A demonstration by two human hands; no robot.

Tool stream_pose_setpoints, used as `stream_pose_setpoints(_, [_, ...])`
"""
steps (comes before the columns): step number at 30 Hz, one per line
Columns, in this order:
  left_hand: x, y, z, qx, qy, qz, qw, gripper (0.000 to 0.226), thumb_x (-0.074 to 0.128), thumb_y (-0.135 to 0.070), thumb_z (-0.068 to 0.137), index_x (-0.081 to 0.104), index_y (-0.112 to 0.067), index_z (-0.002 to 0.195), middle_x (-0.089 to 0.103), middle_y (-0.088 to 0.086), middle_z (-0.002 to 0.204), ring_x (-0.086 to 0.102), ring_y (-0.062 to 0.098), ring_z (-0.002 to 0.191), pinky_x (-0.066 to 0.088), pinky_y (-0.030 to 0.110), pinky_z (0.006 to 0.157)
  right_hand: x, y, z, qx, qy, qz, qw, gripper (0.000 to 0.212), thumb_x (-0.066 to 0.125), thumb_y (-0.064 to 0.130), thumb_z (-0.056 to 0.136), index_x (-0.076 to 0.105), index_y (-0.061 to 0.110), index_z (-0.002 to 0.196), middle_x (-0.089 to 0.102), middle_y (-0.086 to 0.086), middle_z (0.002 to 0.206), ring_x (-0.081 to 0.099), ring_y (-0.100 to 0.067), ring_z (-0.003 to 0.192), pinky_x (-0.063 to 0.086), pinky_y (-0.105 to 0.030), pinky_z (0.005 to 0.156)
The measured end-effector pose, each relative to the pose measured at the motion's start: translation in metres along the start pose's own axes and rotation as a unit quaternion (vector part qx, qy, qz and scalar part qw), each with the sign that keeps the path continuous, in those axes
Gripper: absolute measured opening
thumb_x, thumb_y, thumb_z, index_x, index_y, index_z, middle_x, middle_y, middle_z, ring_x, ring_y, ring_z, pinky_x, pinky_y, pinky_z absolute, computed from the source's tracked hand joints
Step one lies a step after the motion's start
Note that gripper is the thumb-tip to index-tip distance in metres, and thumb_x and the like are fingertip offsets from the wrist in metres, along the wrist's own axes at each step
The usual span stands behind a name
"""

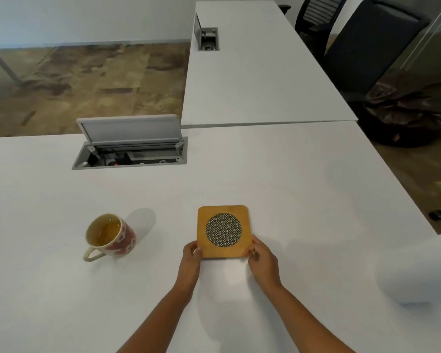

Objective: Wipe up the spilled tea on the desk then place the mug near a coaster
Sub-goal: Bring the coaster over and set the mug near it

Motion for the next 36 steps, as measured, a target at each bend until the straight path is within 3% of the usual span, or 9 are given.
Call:
stream_pose_setpoints(4, [-0.004, 0.001, 0.004, -0.008, 0.009, 0.016, 1.0, 0.031, 0.041, -0.026, 0.095, 0.041, -0.016, 0.124, 0.051, 0.004, 0.122, 0.05, 0.017, 0.106, 0.039, 0.03, 0.087, 0.003, 0.0, 0.0, 0.008, 0.003, 0.012, 1.0, 0.034, 0.041, -0.022, 0.073, 0.061, 0.006, 0.07, 0.063, 0.0, 0.099, 0.048, -0.016, 0.126, 0.037, -0.006, 0.083])
stream_pose_setpoints(6, [-0.004, 0.002, 0.004, -0.007, 0.012, 0.032, 0.999, 0.032, 0.041, -0.025, 0.095, 0.042, -0.015, 0.124, 0.052, 0.005, 0.123, 0.05, 0.017, 0.106, 0.039, 0.031, 0.087, 0.002, 0.001, 0.002, 0.011, 0.0, 0.005, 1.0, 0.031, 0.041, -0.021, 0.074, 0.064, 0.0, 0.075, 0.067, -0.007, 0.1, 0.049, -0.016, 0.125, 0.039, -0.015, 0.091])
stream_pose_setpoints(9, [-0.004, 0.001, 0.003, -0.005, 0.009, 0.047, 0.999, 0.036, 0.04, -0.024, 0.095, 0.04, -0.015, 0.129, 0.05, 0.005, 0.129, 0.048, 0.019, 0.109, 0.039, 0.032, 0.091, 0.0, 0.002, 0.005, 0.016, 0.016, -0.013, 1.0, 0.033, 0.039, -0.021, 0.076, 0.065, -0.001, 0.076, 0.069, -0.009, 0.101, 0.047, -0.013, 0.125, 0.034, -0.01, 0.088])
stream_pose_setpoints(14, [-0.001, -0.002, 0.004, -0.011, 0.009, 0.063, 0.998, 0.047, 0.039, -0.017, 0.094, 0.028, -0.013, 0.14, 0.043, 0.009, 0.139, 0.043, 0.026, 0.124, 0.034, 0.044, 0.107, -0.004, -0.002, 0.008, 0.045, 0.02, 0.007, 0.999, 0.031, 0.041, -0.018, 0.078, 0.066, 0.0, 0.079, 0.06, -0.006, 0.126, 0.05, -0.015, 0.125, 0.037, -0.009, 0.086])
stream_pose_setpoints(17, [0.002, -0.003, 0.003, -0.01, 0.003, 0.064, 0.998, 0.049, 0.039, -0.015, 0.094, 0.026, -0.013, 0.141, 0.044, 0.01, 0.138, 0.043, 0.026, 0.124, 0.034, 0.043, 0.107, -0.009, -0.002, 0.008, 0.053, 0.022, 0.025, 0.998, 0.032, 0.042, -0.018, 0.079, 0.067, 0.002, 0.08, 0.062, -0.005, 0.124, 0.052, -0.015, 0.123, 0.036, -0.006, 0.085])
stream_pose_setpoints(22, [0.006, -0.003, 0.0, -0.009, -0.005, 0.057, 0.998, 0.048, 0.037, -0.011, 0.093, 0.028, -0.015, 0.14, 0.044, 0.008, 0.139, 0.043, 0.026, 0.124, 0.033, 0.044, 0.107, -0.012, 0.0, 0.007, 0.065, 0.003, 0.043, 0.997, 0.029, 0.044, -0.016, 0.08, 0.067, 0.002, 0.086, 0.067, -0.008, 0.114, 0.061, -0.016, 0.101, 0.041, -0.016, 0.085])
stream_pose_setpoints(26, [0.01, -0.005, -0.003, -0.001, -0.019, 0.07, 0.997, 0.046, 0.037, -0.009, 0.092, 0.034, -0.015, 0.137, 0.047, 0.007, 0.135, 0.045, 0.02, 0.114, 0.035, 0.035, 0.1, -0.013, 0.003, 0.008, 0.078, 0.0, 0.062, 0.995, 0.026, 0.046, -0.014, 0.081, 0.066, 0.003, 0.087, 0.063, 0.005, 0.108, 0.062, -0.014, 0.094, 0.04, 0.004, 0.071])
stream_pose_setpoints(29, [0.011, -0.006, -0.004, 0.009, -0.028, 0.133, 0.991, 0.045, 0.037, -0.009, 0.093, 0.034, -0.012, 0.137, 0.05, 0.01, 0.134, 0.046, 0.027, 0.12, 0.035, 0.037, 0.103, -0.016, 0.002, 0.011, 0.079, -0.001, 0.044, 0.996, 0.031, 0.045, -0.016, 0.079, 0.064, 0.006, 0.09, 0.067, -0.001, 0.1, 0.063, -0.016, 0.093, 0.038, 0.006, 0.066])
stream_pose_setpoints(36, [-0.009, 0.0, -0.003, 0.014, -0.046, 0.223, 0.974, 0.048, 0.04, -0.011, 0.094, 0.029, -0.004, 0.14, 0.039, 0.015, 0.144, 0.035, 0.03, 0.133, 0.024, 0.036, 0.11, -0.011, 0.013, 0.014, 0.049, 0.027, -0.019, 0.998, 0.047, 0.043, -0.017, 0.075, 0.057, 0.014, 0.108, 0.05, -0.006, 0.115, 0.052, -0.017, 0.107, 0.04, -0.021, 0.082])
Point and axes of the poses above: each hand's wrist, its own z-axis towards the middle knuckle, its own x-axis out of the palm, y = z × x, the point moved 2 cm from there along z, towards the middle knuckle
